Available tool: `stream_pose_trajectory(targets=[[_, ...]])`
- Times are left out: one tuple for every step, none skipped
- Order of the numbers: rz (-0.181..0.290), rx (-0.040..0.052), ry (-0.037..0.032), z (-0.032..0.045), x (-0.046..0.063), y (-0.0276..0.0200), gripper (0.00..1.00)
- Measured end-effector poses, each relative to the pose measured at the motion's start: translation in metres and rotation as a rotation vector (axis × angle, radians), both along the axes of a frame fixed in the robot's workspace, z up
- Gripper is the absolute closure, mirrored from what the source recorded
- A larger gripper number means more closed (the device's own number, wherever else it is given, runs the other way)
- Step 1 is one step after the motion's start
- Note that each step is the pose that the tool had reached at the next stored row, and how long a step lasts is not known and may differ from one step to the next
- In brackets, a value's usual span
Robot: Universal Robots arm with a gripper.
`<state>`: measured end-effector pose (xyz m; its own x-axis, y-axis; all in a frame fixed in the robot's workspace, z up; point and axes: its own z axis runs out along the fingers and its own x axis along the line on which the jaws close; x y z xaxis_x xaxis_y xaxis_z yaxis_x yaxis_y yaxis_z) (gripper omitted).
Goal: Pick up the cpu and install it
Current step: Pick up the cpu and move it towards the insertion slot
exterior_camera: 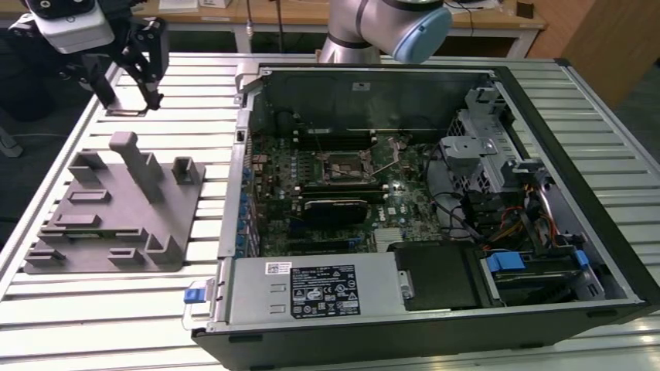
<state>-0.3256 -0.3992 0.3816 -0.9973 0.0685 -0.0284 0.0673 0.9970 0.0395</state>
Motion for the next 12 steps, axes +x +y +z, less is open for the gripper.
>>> stream_pose_trajectory(targets=[[0.000,0.0000,0.0000,0.0000,0.001,0.0001,0.45],[0.000,0.0000,-0.0001,0.0000,0.002,0.0002,0.45],[0.000,0.0000,0.0000,0.0000,0.004,0.0002,0.45],[0.000,0.0000,0.0000,0.0000,0.005,0.0003,0.45],[0.000,0.0000,0.0000,0.0000,0.006,0.0004,0.45],[0.000,0.0000,0.0000,0.0000,0.007,0.0005,0.45],[0.000,0.0000,-0.0001,0.0000,0.008,0.0006,0.45],[0.000,0.0000,0.0000,0.0000,0.009,0.0007,0.45],[0.000,-0.0001,0.0000,0.0000,0.010,0.0008,0.45],[0.000,0.0000,0.0000,0.0000,0.011,0.0009,0.45],[0.000,0.0000,0.0000,0.0000,0.012,0.0009,0.45],[0.000,0.0000,0.0000,0.0000,0.013,0.0010,0.45]])
